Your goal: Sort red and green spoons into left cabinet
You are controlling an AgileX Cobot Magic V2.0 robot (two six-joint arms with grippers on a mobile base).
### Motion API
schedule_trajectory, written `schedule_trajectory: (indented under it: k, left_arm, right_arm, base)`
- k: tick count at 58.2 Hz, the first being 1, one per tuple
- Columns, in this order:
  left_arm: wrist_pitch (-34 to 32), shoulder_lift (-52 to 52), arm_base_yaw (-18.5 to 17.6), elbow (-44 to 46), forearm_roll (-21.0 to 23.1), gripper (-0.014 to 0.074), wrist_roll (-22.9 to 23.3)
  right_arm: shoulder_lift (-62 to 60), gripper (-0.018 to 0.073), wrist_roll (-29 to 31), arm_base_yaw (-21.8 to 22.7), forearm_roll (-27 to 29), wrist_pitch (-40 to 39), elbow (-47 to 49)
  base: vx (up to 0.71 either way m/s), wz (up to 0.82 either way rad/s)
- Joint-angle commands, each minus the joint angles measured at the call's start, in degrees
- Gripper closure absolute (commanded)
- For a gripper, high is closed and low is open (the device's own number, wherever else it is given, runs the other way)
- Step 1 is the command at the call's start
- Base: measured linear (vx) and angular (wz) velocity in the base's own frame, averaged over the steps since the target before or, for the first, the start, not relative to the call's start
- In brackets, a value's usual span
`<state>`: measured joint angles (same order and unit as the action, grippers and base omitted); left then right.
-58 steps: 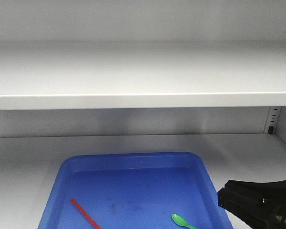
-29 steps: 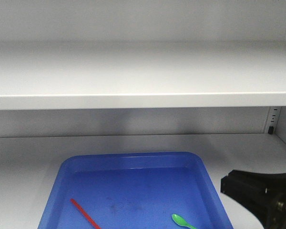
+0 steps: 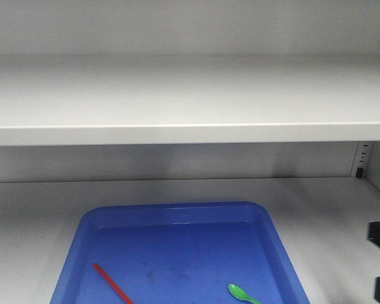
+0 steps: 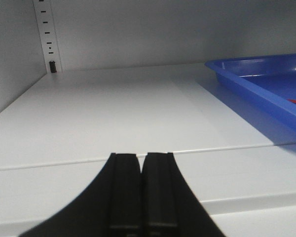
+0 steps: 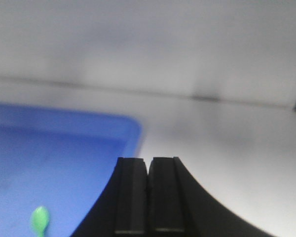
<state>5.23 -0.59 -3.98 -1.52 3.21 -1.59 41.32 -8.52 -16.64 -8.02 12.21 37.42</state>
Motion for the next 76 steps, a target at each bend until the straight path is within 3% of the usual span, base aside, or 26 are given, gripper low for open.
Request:
schedule_trajectory:
  k: [1, 11, 19, 26, 39, 76]
  left_arm:
    - [-4.5, -1.1, 0.2, -1.0, 0.0, 0.0596, 0.4]
    - [-4.5, -1.1, 0.2, -1.0, 0.0, 0.0596, 0.4]
    - [-4.5, -1.1, 0.2, -1.0, 0.0, 0.0596, 0.4]
    - [-4.5, -1.1, 0.2, -1.0, 0.0, 0.0596, 0.4]
    - [-4.5, -1.1, 0.2, -1.0, 0.0, 0.0596, 0.4]
    - [-4.3, -1.1, 0.2, -1.0, 0.0, 0.0596, 0.4]
  right_arm:
    - [-3.5, 0.0562, -6.5, 0.3, -7.3, -9.4, -2.2]
    - [-12.4, 0.0562, -3.5, 0.3, -2.0, -20.8, -15.5]
    - [-20.8, 0.0562, 0.4, 0.4, 4.4, -24.7, -26.3]
    - [-30.1, 0.0562, 0.8, 5.8, 6.6, -23.9, -33.8]
    - [-40.4, 0.0562, 0.3, 12.3, 5.9, -23.6, -38.3]
    - [-42.6, 0.0562, 0.3, 12.2, 4.9, -20.1, -39.6]
  base:
    - [0.00, 0.00]
    - [0.00, 0.00]
    - [0.00, 0.00]
    - [0.00, 0.00]
    - [0.00, 0.00]
    - [0.00, 0.00]
